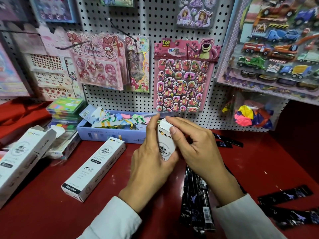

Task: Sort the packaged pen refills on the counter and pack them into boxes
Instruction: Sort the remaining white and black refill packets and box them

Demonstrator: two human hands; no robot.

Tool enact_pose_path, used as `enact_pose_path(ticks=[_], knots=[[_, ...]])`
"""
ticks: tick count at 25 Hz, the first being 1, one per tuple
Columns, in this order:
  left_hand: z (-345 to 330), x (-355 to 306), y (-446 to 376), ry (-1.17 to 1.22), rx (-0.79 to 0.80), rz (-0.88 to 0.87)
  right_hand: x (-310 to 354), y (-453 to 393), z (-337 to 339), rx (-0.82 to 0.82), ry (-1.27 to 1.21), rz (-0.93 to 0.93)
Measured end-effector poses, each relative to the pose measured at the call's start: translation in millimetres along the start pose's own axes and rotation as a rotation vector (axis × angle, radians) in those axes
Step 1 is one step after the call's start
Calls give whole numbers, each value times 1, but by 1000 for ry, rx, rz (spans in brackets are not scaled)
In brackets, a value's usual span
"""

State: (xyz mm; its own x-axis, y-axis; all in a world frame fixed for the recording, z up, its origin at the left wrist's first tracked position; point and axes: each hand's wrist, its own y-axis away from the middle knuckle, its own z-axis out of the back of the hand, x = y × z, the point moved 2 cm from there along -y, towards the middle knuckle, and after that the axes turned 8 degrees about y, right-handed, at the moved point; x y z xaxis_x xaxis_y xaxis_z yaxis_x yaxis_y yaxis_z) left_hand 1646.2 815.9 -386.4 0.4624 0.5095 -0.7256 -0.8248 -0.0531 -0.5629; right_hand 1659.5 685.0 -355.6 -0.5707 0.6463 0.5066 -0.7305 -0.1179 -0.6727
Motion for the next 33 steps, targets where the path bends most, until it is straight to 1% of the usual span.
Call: enact_pose_path(ticks=[4, 6, 7, 9, 11, 12, 14, 16, 18, 19, 20, 21, 23, 24, 26, 27, 28, 29, 31, 32, 33], knots=[[-1, 1, 1, 2, 20, -16, 2, 0, 2, -28, 18, 6], [-1, 2, 0, 7, 12, -27, 3, 0, 3, -17, 32, 15], [-1, 3, 0, 7, 8, -33, 4, 1, 2, 1, 63, 20], [-1, 4, 1, 16, 8, -34, 7, 6, -1, 23, 213, 65], [0, 6, 0, 28, 11, -23, 8, 9, -6, 5, 351, 119], [0, 8, -1, 39, 7, -16, 6, 10, -9, -4, 351, 118], [2, 13, 0, 95, 26, 29, 2, 11, -14, -21, 217, 59], [0, 15, 6, 99, 101, 95, -4, 12, -19, -73, -25, -75], [3, 15, 5, -24, 122, 112, -6, 14, -25, -96, -374, -279], [10, 17, -1, -85, 103, 115, -9, 15, -28, -90, -478, -350], [18, 21, -9, -133, 99, 130, -15, 17, -30, -64, -486, -398], [29, 27, -19, -189, 140, 163, -22, 19, -31, -13, -430, -445], [51, 46, -31, -378, 292, 276, -34, 24, -39, 145, -318, -558], [58, 56, -31, -484, 355, 337, -38, 28, -46, 235, -304, -603], [62, 71, -23, -641, 463, 440, -35, 38, -61, 398, -271, -617], [59, 77, -19, -654, 501, 462, -30, 44, -69, 464, -237, -588], [57, 81, -17, -634, 498, 450, -24, 50, -76, 523, -208, -545], [60, 82, -19, -598, 455, 417, -18, 55, -83, 572, -190, -496], [78, 89, -28, -553, 314, 345, -8, 62, -93, 643, -175, -419], [90, 96, -31, -576, 275, 331, -5, 64, -97, 662, -168, -398], [102, 105, -31, -619, 287, 355, -3, 66, -100, 671, -159, -386]])
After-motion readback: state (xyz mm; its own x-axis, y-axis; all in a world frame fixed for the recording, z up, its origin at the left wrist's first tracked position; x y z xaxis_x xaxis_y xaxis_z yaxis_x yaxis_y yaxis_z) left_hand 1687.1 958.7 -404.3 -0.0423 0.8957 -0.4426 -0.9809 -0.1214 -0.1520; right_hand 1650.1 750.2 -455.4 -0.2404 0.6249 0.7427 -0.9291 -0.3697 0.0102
